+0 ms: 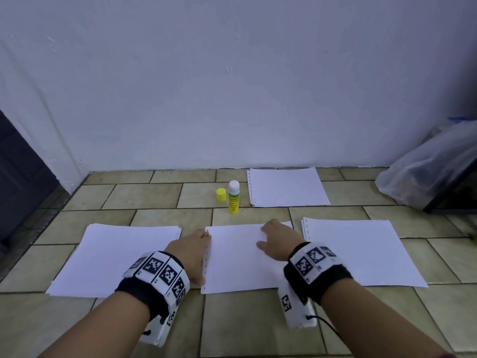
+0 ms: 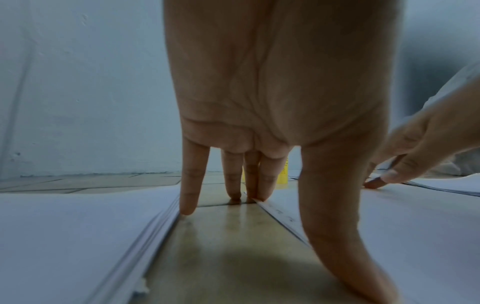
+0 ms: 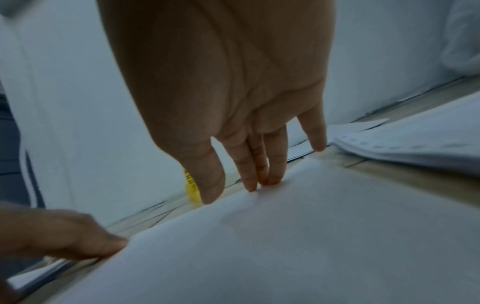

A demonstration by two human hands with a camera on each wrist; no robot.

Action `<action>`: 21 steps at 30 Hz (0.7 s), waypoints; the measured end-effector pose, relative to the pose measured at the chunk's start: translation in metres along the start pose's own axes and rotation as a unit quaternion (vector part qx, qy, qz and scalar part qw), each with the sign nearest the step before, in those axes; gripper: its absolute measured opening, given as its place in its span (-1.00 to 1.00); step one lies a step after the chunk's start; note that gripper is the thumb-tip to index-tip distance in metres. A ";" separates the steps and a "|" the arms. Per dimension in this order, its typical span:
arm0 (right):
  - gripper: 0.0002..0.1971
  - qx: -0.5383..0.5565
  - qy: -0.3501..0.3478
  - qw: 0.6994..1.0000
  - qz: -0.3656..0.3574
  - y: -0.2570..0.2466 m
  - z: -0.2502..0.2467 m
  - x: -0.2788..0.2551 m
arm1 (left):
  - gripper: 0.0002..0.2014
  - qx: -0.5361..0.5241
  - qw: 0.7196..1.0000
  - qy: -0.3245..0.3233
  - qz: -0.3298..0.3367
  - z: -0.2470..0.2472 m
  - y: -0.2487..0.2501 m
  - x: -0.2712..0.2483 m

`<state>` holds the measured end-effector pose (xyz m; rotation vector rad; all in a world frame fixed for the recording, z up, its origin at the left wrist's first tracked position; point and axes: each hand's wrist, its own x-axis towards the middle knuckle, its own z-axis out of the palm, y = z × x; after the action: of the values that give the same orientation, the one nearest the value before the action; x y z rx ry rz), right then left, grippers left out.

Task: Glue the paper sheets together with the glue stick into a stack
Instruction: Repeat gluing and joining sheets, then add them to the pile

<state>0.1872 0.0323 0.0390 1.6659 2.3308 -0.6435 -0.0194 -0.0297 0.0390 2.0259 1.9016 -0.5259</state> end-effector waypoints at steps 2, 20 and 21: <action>-0.44 0.003 0.005 1.000 0.027 0.017 -0.004 -0.003 | 0.06 0.001 1.000 0.000 -0.002 0.001 0.000 0.002; -0.59 -0.082 0.053 0.995 -0.006 -0.001 0.001 -0.010 | -0.55 0.011 0.987 0.110 0.112 -0.011 0.051 -0.008; -0.59 -0.076 0.051 0.996 -0.021 -0.005 0.003 -0.012 | -0.52 -0.002 0.985 0.098 0.145 -0.005 0.055 -0.009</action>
<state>0.1865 0.0192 0.0423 1.6220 2.4222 -0.3844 0.0354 -0.0388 0.0464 2.3735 1.6594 -0.2555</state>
